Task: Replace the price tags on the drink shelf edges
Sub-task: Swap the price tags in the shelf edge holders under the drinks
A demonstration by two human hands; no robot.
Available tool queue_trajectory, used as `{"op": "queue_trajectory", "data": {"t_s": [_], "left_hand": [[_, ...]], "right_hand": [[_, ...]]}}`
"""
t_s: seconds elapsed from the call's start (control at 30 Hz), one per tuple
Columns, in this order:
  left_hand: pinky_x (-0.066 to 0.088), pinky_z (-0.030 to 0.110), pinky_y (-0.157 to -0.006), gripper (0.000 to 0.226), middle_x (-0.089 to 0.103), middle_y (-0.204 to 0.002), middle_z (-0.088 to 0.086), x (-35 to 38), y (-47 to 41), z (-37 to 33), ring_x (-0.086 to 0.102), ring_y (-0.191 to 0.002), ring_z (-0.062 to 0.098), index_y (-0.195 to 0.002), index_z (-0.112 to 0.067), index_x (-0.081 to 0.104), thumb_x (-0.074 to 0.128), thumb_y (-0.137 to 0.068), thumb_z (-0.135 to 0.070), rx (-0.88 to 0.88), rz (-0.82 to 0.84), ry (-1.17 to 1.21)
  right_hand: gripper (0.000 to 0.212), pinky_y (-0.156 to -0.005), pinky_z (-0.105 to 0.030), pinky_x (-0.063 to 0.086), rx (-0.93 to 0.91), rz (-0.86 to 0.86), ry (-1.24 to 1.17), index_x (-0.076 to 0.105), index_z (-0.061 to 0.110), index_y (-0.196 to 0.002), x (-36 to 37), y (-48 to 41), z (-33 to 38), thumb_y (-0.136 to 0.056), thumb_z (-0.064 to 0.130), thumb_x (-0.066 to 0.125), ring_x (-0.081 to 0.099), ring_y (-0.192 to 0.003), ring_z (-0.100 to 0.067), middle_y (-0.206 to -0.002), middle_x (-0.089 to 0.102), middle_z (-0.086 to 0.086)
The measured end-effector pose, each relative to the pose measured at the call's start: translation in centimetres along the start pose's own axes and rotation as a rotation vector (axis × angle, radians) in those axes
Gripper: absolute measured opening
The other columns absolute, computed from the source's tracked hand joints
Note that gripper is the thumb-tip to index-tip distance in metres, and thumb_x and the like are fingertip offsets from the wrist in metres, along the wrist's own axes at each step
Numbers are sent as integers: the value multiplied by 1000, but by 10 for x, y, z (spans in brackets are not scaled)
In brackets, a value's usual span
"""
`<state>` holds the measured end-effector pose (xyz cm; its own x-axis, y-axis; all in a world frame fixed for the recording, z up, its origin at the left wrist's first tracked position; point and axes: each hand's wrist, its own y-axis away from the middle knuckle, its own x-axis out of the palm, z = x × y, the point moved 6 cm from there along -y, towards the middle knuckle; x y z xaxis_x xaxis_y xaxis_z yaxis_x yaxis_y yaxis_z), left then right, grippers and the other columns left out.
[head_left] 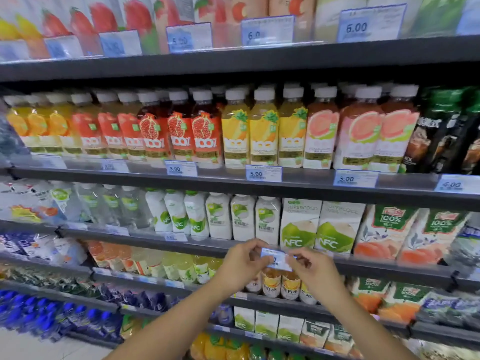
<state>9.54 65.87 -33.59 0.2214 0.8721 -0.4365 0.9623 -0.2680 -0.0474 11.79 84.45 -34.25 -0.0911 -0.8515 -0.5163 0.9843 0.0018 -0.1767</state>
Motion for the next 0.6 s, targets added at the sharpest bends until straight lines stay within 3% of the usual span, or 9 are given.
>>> {"op": "queue_trajectory", "data": {"t_s": [0.13,0.23,0.3,0.4,0.6], "left_hand": [[47,15,-66,12,68,-86,-8,-86,1,75,60,-70,-1,-105,-24,69,65,-94,-24,84,-63,-292],[52,34,-81,21,65,-102,-5,-160,0,135,62,-89,13,-115,-26,66,59,-95,-28,159,-177,-588],[53,42,-81,23,64,-111,-3,-195,-5,157,60,-98,22,-115,-25,66,63,-92,-25,259,-225,-764],[56,45,-77,31,67,-114,1,-219,-19,165,61,-101,29,-112,-20,70,77,-82,-14,354,-228,-889],[53,38,-74,36,66,-93,-5,-220,-39,158,62,-86,23,-94,-25,71,81,-68,-1,344,-80,-972]], "right_hand": [[12,-74,-24,51,42,-49,89,71,31,-88,77,-16,22,-89,19,70,65,-79,-7,-86,72,7],[10,-69,-25,51,128,-65,130,68,32,-89,129,-24,34,-92,23,67,65,-75,-12,-83,71,3],[8,-61,-13,47,152,-64,175,68,30,-95,154,-28,45,-94,23,63,63,-73,-5,-84,70,4],[15,-58,-5,45,170,-95,216,70,21,-107,178,-33,61,-96,19,60,59,-74,4,-90,68,4],[18,-54,-9,47,201,-91,255,70,19,-108,193,-46,89,-98,17,56,60,-70,0,-89,67,3]]}}
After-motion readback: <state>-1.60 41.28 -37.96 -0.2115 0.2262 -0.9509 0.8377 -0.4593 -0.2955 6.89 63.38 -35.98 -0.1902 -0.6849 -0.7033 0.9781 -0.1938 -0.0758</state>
